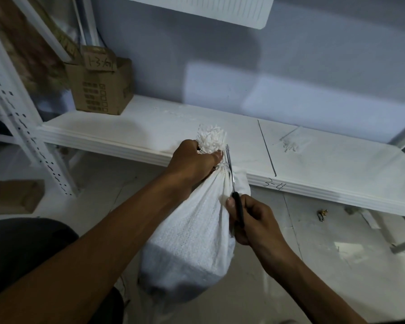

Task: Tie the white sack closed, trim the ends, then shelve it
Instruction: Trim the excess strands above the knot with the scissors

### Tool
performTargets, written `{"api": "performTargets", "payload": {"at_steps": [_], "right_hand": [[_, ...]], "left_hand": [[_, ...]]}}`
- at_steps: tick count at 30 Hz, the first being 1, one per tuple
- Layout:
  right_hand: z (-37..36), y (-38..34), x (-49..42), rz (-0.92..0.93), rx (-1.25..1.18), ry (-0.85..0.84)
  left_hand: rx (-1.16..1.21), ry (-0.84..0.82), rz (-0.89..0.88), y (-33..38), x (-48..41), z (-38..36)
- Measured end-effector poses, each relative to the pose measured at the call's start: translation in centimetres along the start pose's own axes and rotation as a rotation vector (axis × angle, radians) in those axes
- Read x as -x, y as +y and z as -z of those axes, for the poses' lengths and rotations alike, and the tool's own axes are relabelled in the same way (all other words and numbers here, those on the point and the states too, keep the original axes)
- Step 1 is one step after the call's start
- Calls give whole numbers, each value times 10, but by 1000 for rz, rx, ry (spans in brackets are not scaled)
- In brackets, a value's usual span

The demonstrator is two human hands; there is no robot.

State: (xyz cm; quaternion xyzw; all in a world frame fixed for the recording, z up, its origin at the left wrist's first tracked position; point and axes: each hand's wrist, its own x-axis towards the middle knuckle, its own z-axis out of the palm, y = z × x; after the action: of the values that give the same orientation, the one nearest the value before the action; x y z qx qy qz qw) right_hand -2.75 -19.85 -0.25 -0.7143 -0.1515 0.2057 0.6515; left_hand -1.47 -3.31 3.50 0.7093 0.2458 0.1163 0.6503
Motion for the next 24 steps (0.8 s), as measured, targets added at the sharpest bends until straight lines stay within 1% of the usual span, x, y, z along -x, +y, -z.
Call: {"api": "performTargets", "payload": {"at_steps": [9, 12, 16, 21, 24], "right_hand": [[0, 3, 2, 47, -53, 17], [0, 3, 3, 84, -22, 21], [-7, -2, 8, 87, -50, -9], [-6, 1, 9, 65, -43, 53], [-2, 2, 6, 38, -99, 91]], "left_hand": [[-17, -10, -36, 2, 0, -2], [-23, -12, -29, 2, -1, -1], [-11, -11, -27, 0, -4, 0], [-25, -32, -29, -3, -6, -3], [-40, -57, -3, -4, -6, -2]]}}
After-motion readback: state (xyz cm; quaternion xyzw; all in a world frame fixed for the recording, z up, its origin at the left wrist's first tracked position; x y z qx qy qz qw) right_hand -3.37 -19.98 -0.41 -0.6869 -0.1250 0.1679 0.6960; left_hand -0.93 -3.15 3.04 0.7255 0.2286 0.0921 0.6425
